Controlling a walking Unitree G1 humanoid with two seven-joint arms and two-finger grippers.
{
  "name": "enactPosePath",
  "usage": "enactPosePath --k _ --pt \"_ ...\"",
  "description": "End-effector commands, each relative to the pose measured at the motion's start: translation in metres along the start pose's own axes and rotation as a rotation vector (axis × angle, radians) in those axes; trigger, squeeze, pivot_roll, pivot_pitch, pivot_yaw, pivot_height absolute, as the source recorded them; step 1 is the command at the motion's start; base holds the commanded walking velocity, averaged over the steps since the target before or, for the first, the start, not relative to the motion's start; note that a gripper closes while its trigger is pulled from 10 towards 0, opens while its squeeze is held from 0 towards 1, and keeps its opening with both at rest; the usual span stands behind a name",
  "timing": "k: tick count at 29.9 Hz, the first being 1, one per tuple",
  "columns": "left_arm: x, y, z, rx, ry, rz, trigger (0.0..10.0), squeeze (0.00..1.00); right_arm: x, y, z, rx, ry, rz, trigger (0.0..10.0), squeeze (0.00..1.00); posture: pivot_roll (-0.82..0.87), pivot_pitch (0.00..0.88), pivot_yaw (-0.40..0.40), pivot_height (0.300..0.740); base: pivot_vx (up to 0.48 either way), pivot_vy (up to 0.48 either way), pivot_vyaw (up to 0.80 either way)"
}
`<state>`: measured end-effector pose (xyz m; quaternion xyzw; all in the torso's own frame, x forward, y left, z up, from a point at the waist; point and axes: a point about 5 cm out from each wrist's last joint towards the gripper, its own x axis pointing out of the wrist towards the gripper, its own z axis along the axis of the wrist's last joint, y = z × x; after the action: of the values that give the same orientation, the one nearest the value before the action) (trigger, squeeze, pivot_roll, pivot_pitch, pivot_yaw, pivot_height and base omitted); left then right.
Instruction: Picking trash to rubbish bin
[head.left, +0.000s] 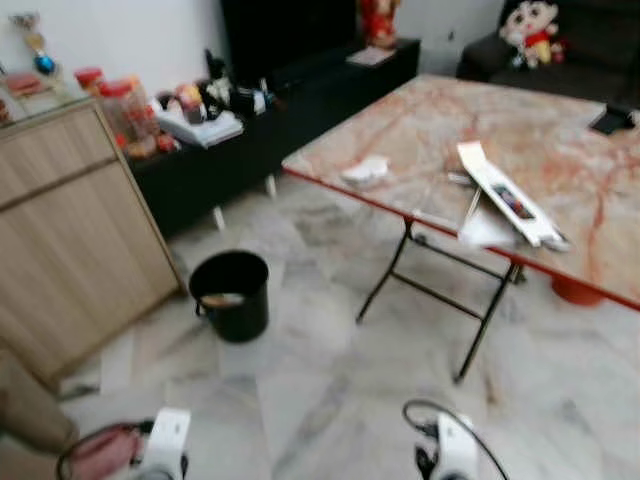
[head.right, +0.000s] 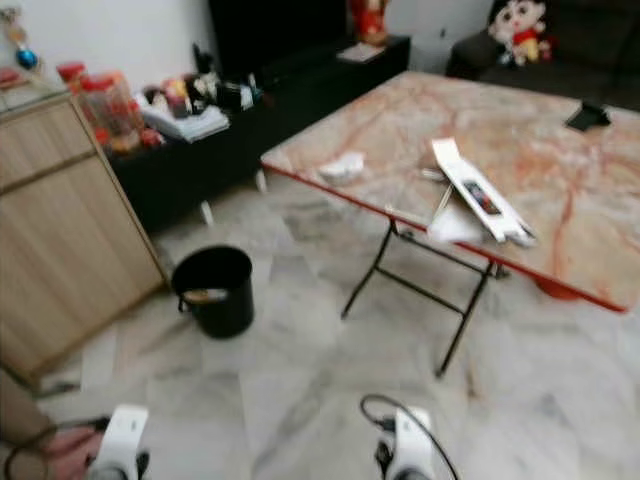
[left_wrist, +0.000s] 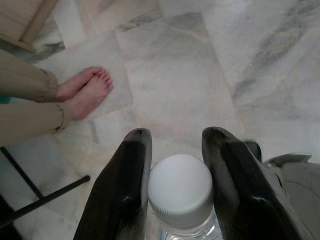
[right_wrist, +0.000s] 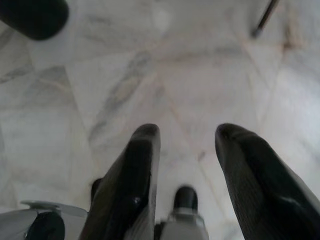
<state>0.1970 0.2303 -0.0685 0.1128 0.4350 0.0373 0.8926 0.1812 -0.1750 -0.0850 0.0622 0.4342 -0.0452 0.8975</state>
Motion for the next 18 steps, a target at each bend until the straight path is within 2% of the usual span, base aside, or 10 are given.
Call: enactPosePath --k 1,8,10,12,13,14,15,16,17,18 --pt "0.0 0.007 0.0 0.015 -0.002 0.012 10.0 0.0 0.002 0.013 0.004 0.007 -0.013 0.038 10.0 0.0 0.18 0.0 0.026 0.74 0.0 0.0 0.0" --pt "0.0 -0.001 0.006 0.055 -0.047 -0.045 10.0 0.0 0.002 0.015 0.004 0.033 -0.027 0.028 10.0 0.0 0.14 0.0 0.083 0.74 0.0 0.0 0.0" --pt "-0.001 -0.012 0.001 0.111 -0.033 -0.099 10.0 0.0 0.002 0.011 0.009 0.097 -0.063 0.012 10.0 0.0 0.21 0.0 0.03 0.74 0.0 0.0 0.0" --pt "0.0 -0.013 0.002 0.122 -0.027 -0.089 10.0 0.0 0.002 0.011 0.01 0.086 -0.066 0.018 10.0 0.0 0.23 0.0 0.025 0.74 0.0 0.0 0.0" --pt "0.001 -0.011 0.01 0.069 -0.042 -0.05 10.0 0.0 0.002 0.014 0.013 0.0 -0.074 0.046 10.0 0.0 0.19 0.0 -0.009 0.74 0.0 0.0 0.0" --pt "0.001 -0.011 0.01 0.069 -0.042 -0.05 10.0 0.0 0.002 0.014 0.013 0.0 -0.074 0.046 10.0 0.0 0.19 0.0 -0.009 0.74 0.0 0.0 0.0" --pt "0.002 -0.01 0.015 0.024 -0.054 -0.03 10.0 0.0 0.003 0.017 0.015 -0.053 -0.081 0.062 10.0 0.0 0.19 0.0 -0.009 0.74 0.0 0.0 0.0" --pt "0.002 -0.01 0.015 0.024 -0.054 -0.03 10.0 0.0 0.003 0.017 0.015 -0.053 -0.081 0.062 10.0 0.0 0.19 0.0 -0.009 0.74 0.0 0.0 0.0" --pt "0.003 -0.01 0.02 -0.006 -0.077 -0.031 10.0 0.0 0.003 0.017 0.021 -0.009 -0.104 0.059 10.0 0.0 0.19 0.0 0.033 0.74 0.0 0.0 0.0" --pt "0.003 -0.008 0.017 0.012 -0.061 -0.032 10.0 0.0 0.004 0.018 0.025 0.074 -0.134 0.054 10.0 0.0 0.18 0.0 0.04 0.74 0.0 0.0 0.0"
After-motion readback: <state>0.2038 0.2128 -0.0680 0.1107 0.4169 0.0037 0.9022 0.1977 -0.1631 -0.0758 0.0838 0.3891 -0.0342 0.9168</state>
